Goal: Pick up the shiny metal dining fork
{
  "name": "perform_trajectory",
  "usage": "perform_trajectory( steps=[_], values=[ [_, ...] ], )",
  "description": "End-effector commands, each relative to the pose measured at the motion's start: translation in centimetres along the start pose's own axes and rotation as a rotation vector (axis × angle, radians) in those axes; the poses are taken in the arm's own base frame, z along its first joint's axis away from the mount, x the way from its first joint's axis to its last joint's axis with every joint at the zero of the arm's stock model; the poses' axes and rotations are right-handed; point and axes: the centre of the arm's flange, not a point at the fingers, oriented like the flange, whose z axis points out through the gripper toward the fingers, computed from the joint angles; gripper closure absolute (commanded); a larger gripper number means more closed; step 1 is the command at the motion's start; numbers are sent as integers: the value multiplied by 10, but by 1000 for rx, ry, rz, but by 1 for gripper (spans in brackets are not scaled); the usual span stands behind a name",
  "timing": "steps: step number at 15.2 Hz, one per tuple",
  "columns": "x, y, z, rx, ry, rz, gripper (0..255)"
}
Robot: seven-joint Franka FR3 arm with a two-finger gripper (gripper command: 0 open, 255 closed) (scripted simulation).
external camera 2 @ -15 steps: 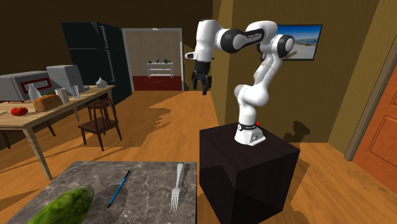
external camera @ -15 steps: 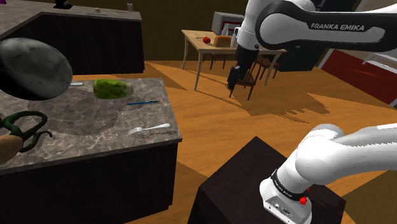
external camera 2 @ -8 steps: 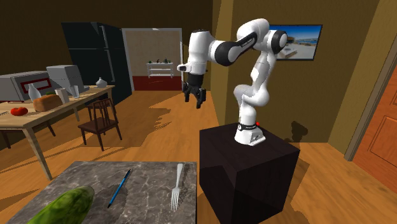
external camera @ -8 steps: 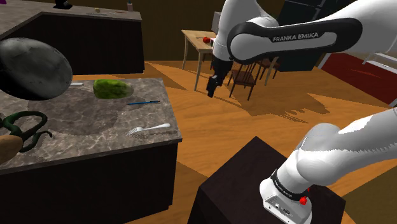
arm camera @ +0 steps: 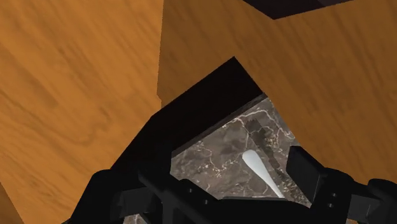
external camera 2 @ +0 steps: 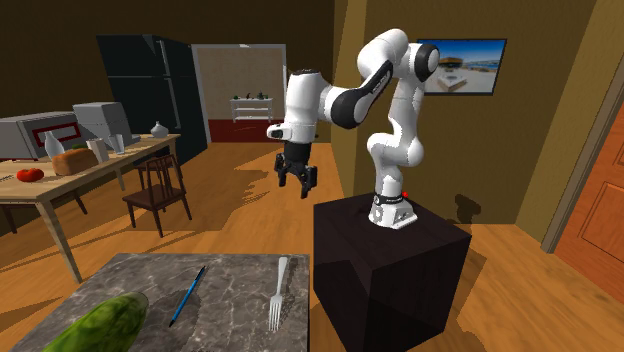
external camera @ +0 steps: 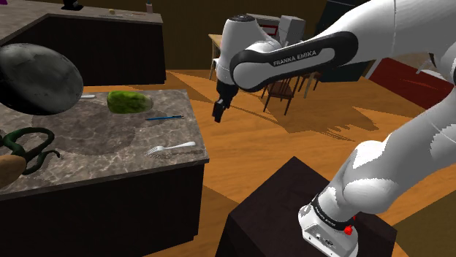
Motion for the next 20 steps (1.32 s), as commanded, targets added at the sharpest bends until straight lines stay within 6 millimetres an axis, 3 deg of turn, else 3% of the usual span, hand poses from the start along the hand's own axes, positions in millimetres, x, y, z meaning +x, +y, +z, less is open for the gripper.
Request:
perform_trajectory(
  steps=[1,14,20],
  values=[
    [20,-13,12,5,9,-34,0],
    [128,-99,101,33,58,-248,0],
    [167,-140,134,45,77,-334,0]
  ],
)
